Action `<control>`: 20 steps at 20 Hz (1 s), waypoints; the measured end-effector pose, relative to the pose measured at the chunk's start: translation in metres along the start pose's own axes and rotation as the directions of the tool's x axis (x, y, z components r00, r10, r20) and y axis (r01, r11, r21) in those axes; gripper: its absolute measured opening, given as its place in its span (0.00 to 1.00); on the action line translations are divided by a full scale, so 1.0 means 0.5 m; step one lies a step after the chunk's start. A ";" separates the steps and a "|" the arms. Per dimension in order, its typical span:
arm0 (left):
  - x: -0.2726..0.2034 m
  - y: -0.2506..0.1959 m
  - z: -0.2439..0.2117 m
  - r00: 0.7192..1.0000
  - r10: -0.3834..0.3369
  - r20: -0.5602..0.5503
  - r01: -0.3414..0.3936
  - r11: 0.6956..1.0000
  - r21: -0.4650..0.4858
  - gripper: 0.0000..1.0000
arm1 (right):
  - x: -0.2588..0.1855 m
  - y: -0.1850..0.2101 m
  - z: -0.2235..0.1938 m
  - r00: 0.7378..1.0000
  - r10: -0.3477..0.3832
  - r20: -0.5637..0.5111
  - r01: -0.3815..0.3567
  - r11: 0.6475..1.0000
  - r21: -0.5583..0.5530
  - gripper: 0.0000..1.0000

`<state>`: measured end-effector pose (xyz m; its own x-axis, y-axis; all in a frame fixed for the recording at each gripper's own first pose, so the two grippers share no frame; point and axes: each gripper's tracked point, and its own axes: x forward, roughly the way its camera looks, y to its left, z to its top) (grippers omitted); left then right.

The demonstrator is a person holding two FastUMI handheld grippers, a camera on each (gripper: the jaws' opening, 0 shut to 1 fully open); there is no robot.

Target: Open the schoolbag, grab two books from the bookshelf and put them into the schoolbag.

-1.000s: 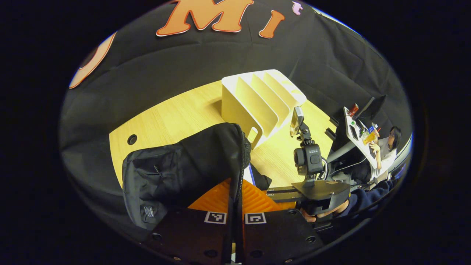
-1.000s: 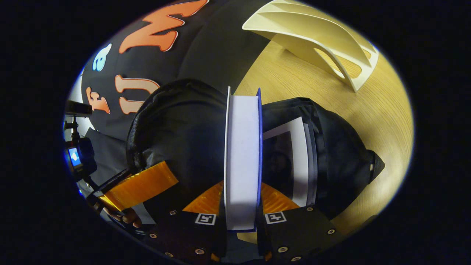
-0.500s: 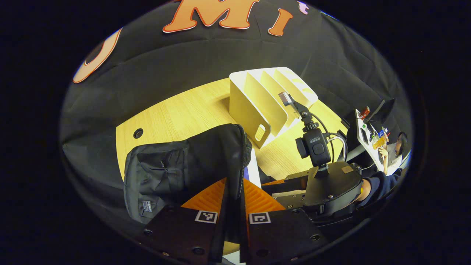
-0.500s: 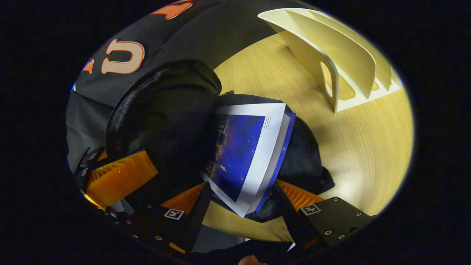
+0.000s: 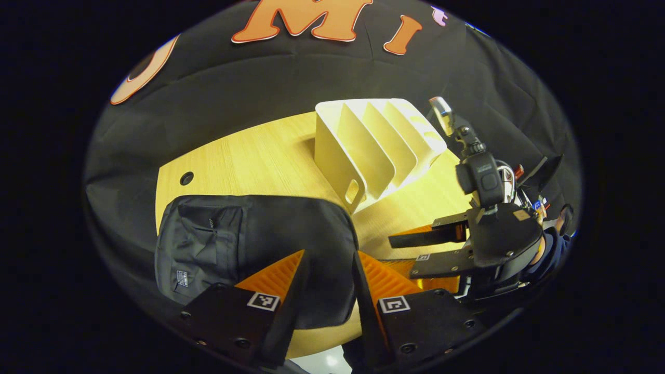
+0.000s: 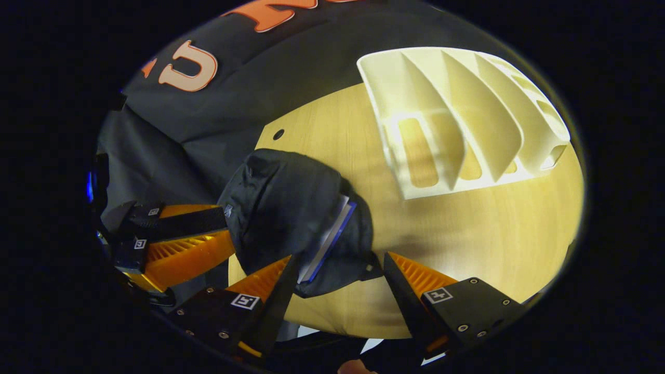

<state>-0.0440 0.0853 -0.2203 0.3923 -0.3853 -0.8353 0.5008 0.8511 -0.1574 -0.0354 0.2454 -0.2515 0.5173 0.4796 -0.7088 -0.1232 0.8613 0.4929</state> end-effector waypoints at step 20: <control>-0.139 -0.221 0.343 0.749 0.276 0.603 -0.237 0.961 -0.144 0.98 | -0.426 -0.158 0.360 0.780 -0.100 0.618 0.294 0.930 -0.221 0.98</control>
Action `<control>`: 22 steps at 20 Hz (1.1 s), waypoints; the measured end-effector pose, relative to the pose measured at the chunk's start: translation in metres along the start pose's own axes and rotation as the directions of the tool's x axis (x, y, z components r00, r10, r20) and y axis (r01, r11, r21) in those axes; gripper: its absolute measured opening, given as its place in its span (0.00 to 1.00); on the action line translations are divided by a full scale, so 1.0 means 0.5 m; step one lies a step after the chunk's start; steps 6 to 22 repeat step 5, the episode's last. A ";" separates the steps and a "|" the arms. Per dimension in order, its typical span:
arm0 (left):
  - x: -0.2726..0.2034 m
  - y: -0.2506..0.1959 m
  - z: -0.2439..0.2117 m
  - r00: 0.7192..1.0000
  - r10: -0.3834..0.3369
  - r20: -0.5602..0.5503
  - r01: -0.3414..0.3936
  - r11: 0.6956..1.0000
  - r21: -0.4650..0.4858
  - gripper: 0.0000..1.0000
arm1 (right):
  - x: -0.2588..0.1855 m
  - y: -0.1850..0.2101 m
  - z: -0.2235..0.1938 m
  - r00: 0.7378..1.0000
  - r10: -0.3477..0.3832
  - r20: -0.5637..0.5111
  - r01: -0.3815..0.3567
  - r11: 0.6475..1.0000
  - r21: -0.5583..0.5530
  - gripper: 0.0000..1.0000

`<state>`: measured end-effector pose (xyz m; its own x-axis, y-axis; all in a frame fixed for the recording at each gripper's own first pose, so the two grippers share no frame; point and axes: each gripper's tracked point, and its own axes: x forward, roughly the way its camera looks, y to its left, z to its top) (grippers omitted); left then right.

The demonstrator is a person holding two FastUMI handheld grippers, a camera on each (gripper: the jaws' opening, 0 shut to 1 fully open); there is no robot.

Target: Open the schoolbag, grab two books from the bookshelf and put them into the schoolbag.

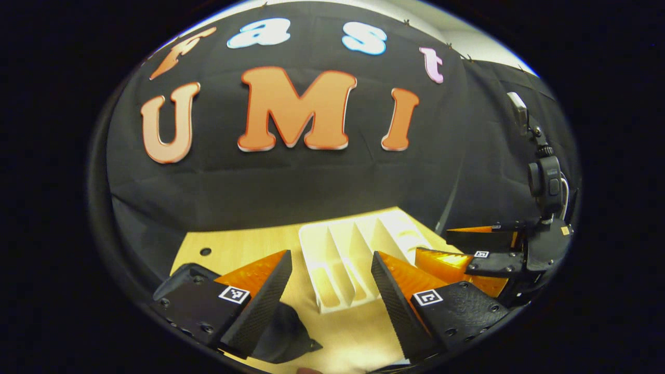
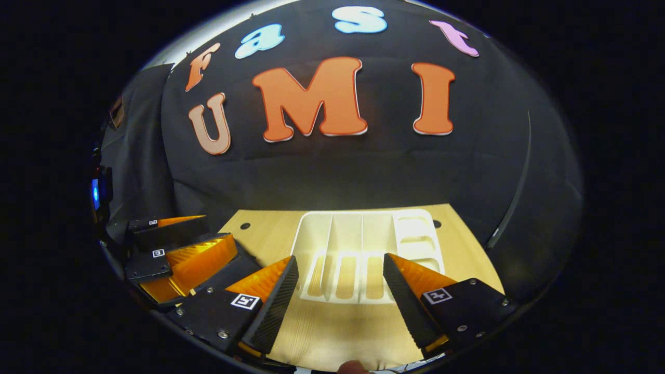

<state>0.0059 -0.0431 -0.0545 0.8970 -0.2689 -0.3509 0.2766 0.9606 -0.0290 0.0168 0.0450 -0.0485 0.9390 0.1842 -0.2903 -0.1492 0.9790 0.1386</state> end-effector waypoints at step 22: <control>-0.054 -0.003 0.077 0.983 0.079 0.165 -0.074 0.997 -0.031 0.98 | -0.061 -0.053 0.058 0.991 -0.018 0.134 0.023 0.999 -0.032 0.98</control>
